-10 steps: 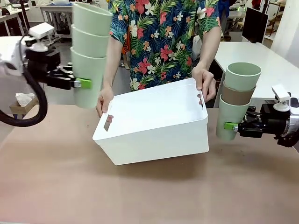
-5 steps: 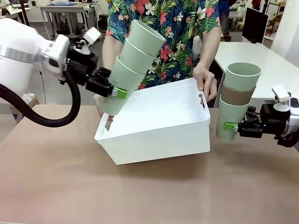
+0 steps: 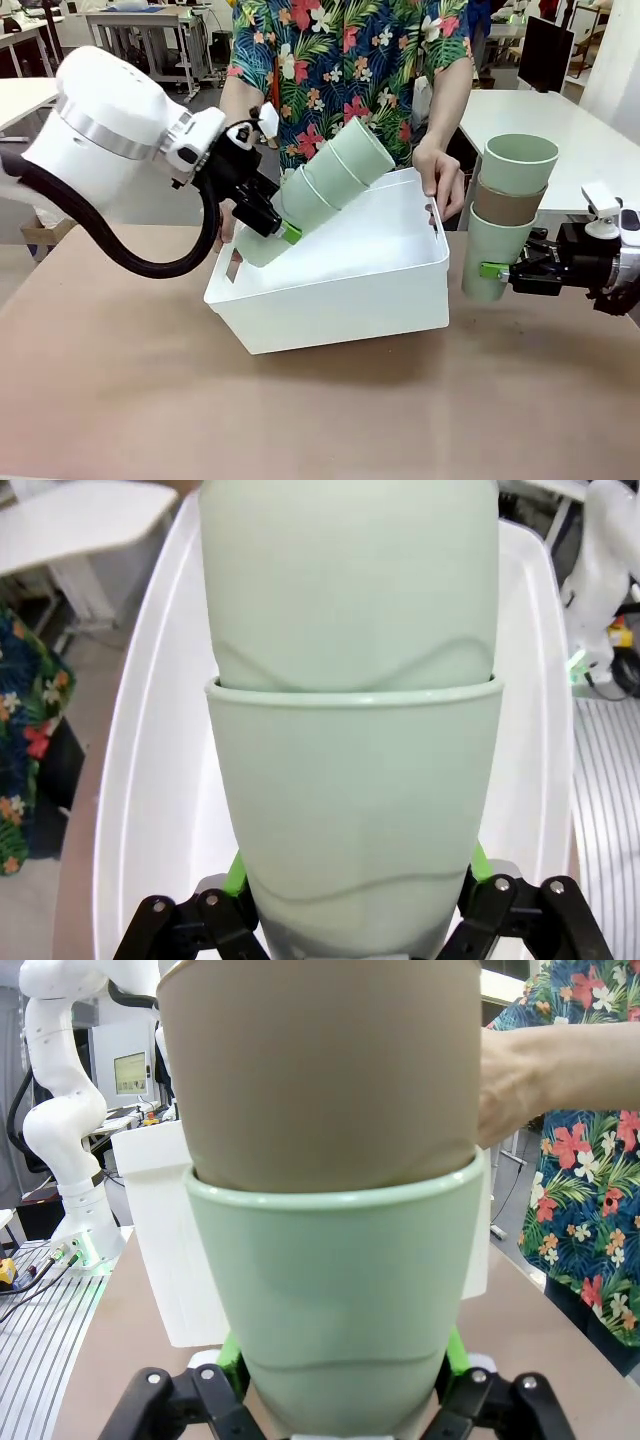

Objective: Stack the cups and store them in the basket.
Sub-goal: Place the stack of Reusable plastic cups into the Pantry Basket.

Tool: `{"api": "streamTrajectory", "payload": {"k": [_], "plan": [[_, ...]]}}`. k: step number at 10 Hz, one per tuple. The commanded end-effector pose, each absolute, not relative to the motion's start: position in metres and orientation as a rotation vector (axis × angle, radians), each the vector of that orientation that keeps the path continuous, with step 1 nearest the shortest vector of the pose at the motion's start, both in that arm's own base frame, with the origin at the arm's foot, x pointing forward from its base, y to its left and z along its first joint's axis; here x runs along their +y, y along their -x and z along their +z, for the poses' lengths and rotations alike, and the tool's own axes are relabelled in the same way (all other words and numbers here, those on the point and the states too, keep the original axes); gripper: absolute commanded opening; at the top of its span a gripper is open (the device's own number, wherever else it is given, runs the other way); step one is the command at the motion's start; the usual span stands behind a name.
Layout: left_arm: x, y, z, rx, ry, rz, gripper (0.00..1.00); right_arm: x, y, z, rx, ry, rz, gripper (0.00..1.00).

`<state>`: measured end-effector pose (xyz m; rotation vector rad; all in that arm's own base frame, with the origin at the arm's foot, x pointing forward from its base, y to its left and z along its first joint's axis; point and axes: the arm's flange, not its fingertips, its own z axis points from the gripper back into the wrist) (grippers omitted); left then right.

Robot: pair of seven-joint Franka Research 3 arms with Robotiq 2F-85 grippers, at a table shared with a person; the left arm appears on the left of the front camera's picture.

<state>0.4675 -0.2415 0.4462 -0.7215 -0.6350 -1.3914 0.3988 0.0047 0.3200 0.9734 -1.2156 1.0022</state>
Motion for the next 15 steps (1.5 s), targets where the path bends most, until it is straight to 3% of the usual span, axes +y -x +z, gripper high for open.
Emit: {"api": "streamTrajectory", "payload": {"k": [1,9,15], "plan": [[-0.253,-0.479,0.446,-0.575,0.678,-1.379,0.86,0.005,-0.399,0.325,-1.228,-0.975,1.009,0.86],[-0.302,-0.484,0.382,-0.335,0.559,-1.4,0.86,0.005,-0.399,0.325,-1.228,-0.975,1.009,0.86],[-0.316,-0.486,0.362,-0.349,0.485,-1.383,0.86,0.005,-0.399,0.325,-1.228,-0.975,1.009,0.86]]}}
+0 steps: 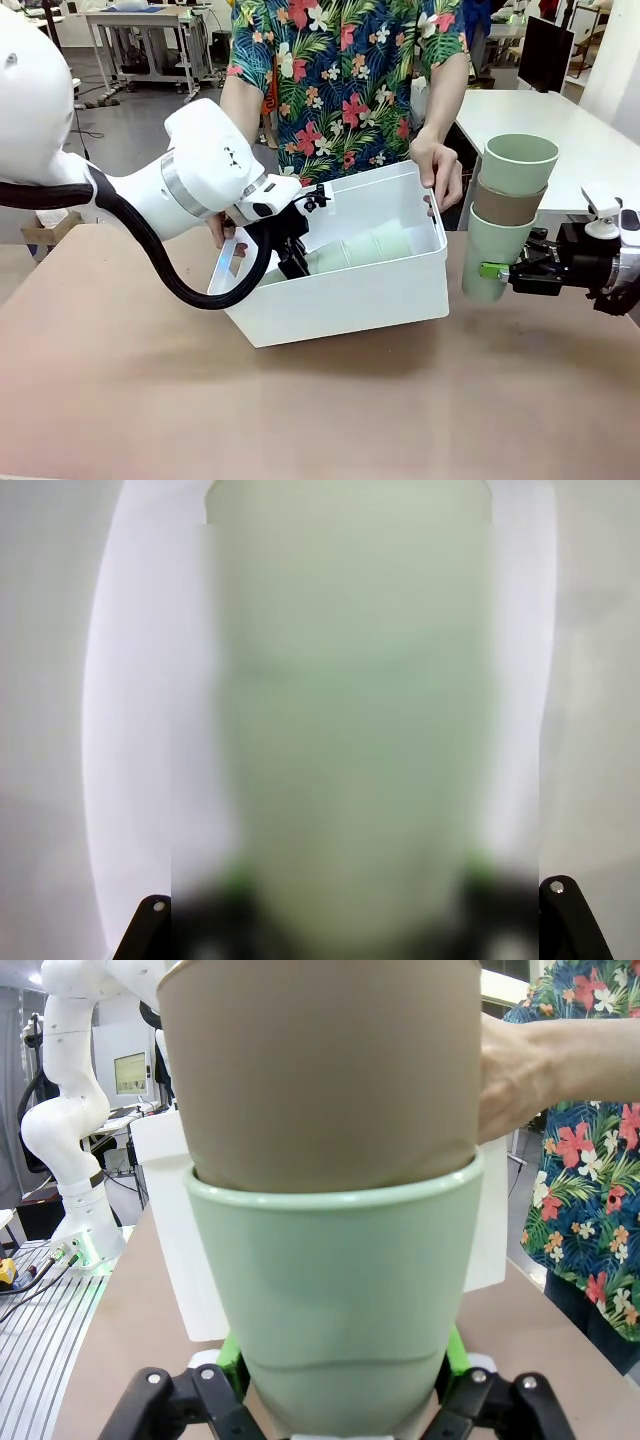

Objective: Stack the cups and store them in the basket.
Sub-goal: Place the stack of Reusable plastic cups into the Pantry Basket.

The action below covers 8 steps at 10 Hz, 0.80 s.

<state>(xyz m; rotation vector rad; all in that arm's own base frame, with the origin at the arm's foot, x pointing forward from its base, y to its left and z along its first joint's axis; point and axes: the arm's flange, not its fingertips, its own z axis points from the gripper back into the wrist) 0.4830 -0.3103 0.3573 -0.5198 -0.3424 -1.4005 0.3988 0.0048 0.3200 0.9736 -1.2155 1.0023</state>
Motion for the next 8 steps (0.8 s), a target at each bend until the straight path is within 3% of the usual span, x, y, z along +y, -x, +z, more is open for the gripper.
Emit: {"api": "streamTrajectory", "payload": {"k": [1,3,4,8], "plan": [[-0.317,-0.485,0.361,-0.363,0.477,-1.38,0.86,0.005,-0.399,0.325,-1.228,-0.975,1.009,0.86],[-0.316,-0.485,0.361,-0.398,0.473,-1.377,0.89,0.005,-0.399,0.325,-1.228,-0.975,1.009,0.86],[-0.314,-0.483,0.363,-0.407,0.474,-1.401,1.0,0.005,-0.399,0.325,-1.228,-0.975,1.009,0.86],[-0.291,-0.474,0.386,-0.437,0.523,-1.425,1.0,0.005,-0.399,0.325,-1.228,-0.975,1.009,0.86]]}}
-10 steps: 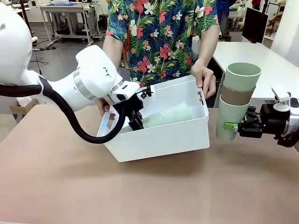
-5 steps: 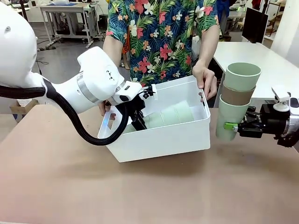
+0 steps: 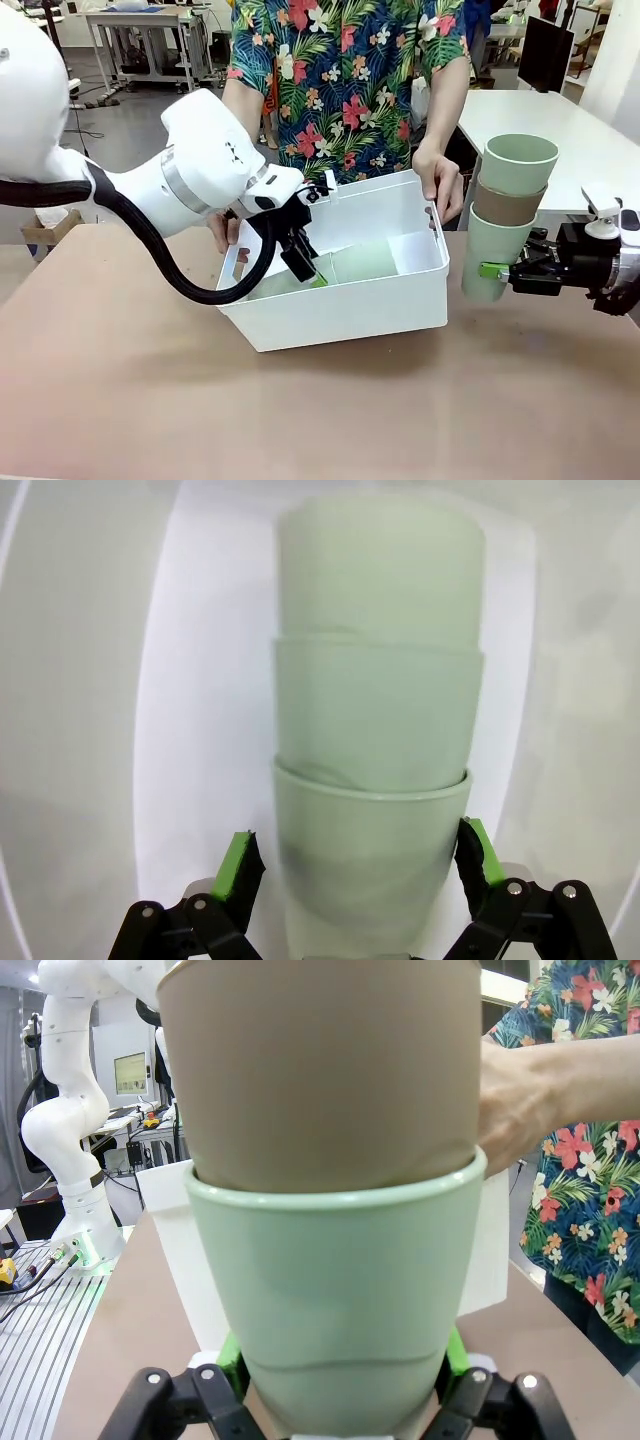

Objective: Stack the cups and store them in the basket.
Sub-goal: Place the stack of Reusable plastic cups into the Pantry Basket.

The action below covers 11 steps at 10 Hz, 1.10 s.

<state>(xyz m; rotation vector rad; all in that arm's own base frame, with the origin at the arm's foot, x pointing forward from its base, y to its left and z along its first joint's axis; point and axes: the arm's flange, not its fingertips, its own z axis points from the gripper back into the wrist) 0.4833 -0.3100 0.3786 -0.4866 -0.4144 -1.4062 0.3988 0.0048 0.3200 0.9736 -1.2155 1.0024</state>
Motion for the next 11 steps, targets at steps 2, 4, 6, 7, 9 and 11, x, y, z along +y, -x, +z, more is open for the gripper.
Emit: {"api": "streamTrajectory", "payload": {"k": [2,4,6,7,9,11], "plan": [[-0.262,-0.463,0.415,-0.492,0.634,-1.43,1.0,0.005,-0.399,0.325,-1.228,-0.975,1.009,0.86],[-0.22,-0.451,0.451,-0.587,0.735,-1.445,1.0,0.005,-0.399,0.325,-1.228,-0.975,1.009,0.86],[-0.169,-0.437,0.481,-0.699,0.85,-1.451,1.0,0.005,-0.399,0.325,-1.228,-0.975,1.009,0.86],[-0.132,-0.428,0.496,-0.779,0.89,-1.45,1.0,0.005,-0.399,0.325,-1.228,-0.975,1.009,0.86],[-0.067,-0.412,0.512,-0.926,0.977,-1.427,1.0,0.005,-0.399,0.325,-1.228,-0.975,1.009,0.86],[-0.009,-0.394,0.514,-1.021,0.98,-1.419,1.0,0.005,-0.399,0.325,-1.228,-0.975,1.009,0.86]]}}
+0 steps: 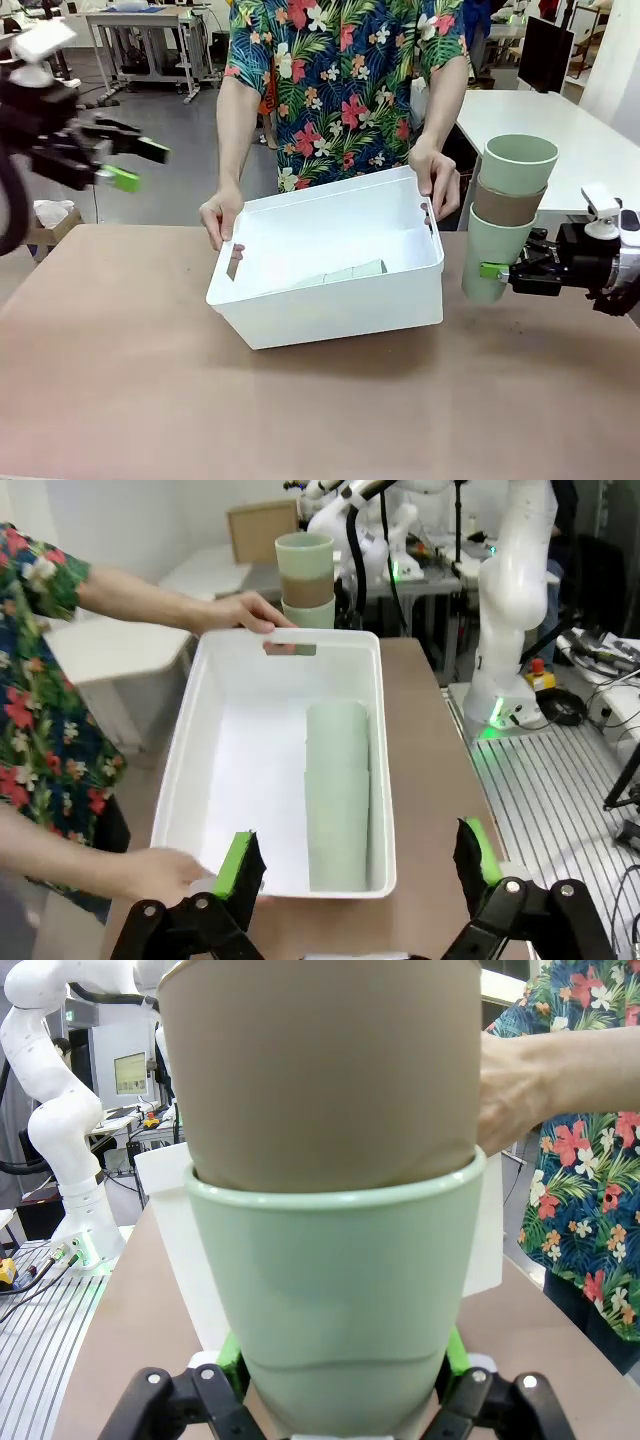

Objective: Stack the cups and store them in the basket.
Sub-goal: Place the stack of Reusable plastic cups into the Pantry Basket.

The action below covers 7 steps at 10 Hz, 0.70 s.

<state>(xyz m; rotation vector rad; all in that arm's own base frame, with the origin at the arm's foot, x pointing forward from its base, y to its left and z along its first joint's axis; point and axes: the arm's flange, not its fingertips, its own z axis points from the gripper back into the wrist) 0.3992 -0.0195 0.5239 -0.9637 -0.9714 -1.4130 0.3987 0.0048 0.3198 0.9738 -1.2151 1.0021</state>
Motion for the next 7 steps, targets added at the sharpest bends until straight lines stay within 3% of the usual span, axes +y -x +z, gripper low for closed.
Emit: {"api": "streamTrajectory", "payload": {"k": [1,7], "plan": [[0.016,-0.387,0.51,-1.05,0.982,-1.404,1.0,0.005,-0.399,0.325,-1.228,-0.975,1.009,0.86],[0.041,-0.383,0.511,-1.064,0.977,-1.366,1.0,0.005,-0.399,0.325,-1.228,-0.975,1.009,0.86]]}}
